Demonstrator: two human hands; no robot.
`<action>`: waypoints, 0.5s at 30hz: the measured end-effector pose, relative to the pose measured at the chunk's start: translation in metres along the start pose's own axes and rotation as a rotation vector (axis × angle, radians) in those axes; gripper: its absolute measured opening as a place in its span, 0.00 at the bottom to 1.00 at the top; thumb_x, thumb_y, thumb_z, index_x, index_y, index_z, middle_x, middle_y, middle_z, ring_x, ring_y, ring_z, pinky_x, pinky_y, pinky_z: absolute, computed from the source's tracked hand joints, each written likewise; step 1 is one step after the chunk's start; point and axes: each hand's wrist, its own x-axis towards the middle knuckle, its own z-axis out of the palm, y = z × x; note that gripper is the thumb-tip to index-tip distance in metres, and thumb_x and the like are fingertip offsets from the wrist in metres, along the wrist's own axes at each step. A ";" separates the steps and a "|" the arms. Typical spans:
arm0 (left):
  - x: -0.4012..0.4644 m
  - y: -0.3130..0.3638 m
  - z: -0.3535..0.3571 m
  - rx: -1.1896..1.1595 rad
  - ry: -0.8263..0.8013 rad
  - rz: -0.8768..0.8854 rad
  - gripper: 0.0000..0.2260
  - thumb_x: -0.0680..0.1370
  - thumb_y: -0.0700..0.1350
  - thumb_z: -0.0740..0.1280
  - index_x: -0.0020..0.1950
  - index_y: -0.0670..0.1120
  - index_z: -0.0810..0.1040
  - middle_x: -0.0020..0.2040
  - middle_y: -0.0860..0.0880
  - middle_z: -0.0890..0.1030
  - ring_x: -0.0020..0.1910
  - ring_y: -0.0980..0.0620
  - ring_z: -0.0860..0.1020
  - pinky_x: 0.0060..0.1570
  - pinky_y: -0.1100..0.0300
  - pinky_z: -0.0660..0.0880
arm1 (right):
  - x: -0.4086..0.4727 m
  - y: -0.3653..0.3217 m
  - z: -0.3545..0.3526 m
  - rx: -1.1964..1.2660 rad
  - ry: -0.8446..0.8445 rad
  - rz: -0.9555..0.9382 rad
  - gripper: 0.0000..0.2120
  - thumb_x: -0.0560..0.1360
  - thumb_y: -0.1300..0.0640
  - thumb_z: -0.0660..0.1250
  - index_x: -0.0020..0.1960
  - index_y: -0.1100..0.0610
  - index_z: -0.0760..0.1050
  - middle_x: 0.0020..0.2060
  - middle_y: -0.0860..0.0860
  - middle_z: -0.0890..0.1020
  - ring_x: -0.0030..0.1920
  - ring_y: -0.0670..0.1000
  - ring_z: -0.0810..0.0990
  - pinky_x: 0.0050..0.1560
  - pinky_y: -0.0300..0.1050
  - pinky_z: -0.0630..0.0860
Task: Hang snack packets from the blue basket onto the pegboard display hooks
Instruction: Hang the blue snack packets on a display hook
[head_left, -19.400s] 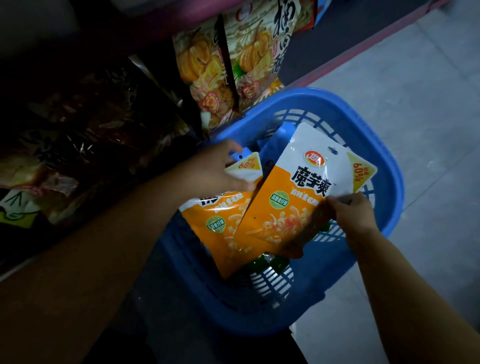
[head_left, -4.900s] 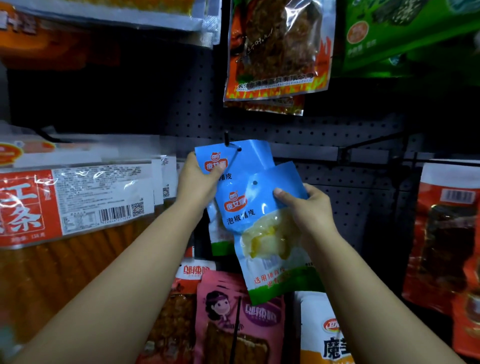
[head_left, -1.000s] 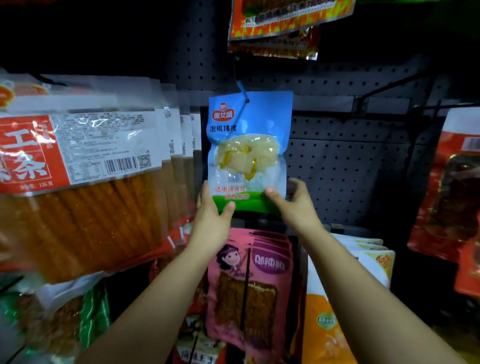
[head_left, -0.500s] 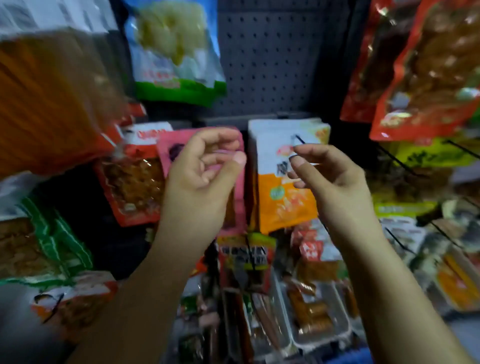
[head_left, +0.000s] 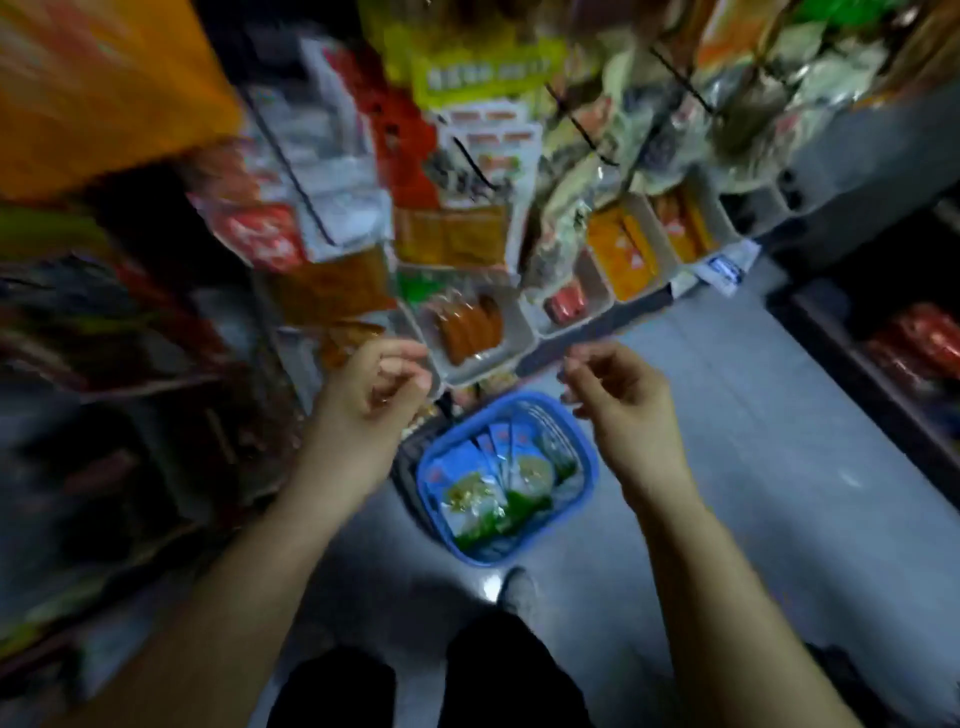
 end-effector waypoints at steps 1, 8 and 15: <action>0.004 -0.027 0.023 -0.002 -0.014 -0.060 0.09 0.76 0.34 0.66 0.50 0.47 0.76 0.42 0.52 0.79 0.37 0.68 0.75 0.43 0.74 0.70 | 0.008 0.033 -0.011 -0.043 -0.020 0.069 0.10 0.76 0.65 0.65 0.42 0.51 0.75 0.34 0.50 0.79 0.35 0.49 0.76 0.40 0.41 0.73; 0.017 -0.259 0.173 0.072 -0.040 -0.480 0.08 0.76 0.31 0.64 0.54 0.36 0.76 0.50 0.41 0.79 0.41 0.58 0.77 0.43 0.73 0.70 | 0.053 0.288 -0.047 -0.343 -0.247 0.526 0.09 0.75 0.62 0.68 0.53 0.64 0.77 0.38 0.54 0.80 0.40 0.55 0.79 0.45 0.43 0.75; 0.017 -0.495 0.260 0.170 -0.080 -0.901 0.15 0.76 0.32 0.65 0.62 0.34 0.72 0.59 0.36 0.76 0.57 0.42 0.75 0.45 0.63 0.68 | 0.097 0.525 -0.001 -0.610 -0.509 0.628 0.14 0.77 0.54 0.66 0.60 0.58 0.76 0.55 0.59 0.82 0.53 0.57 0.80 0.51 0.45 0.74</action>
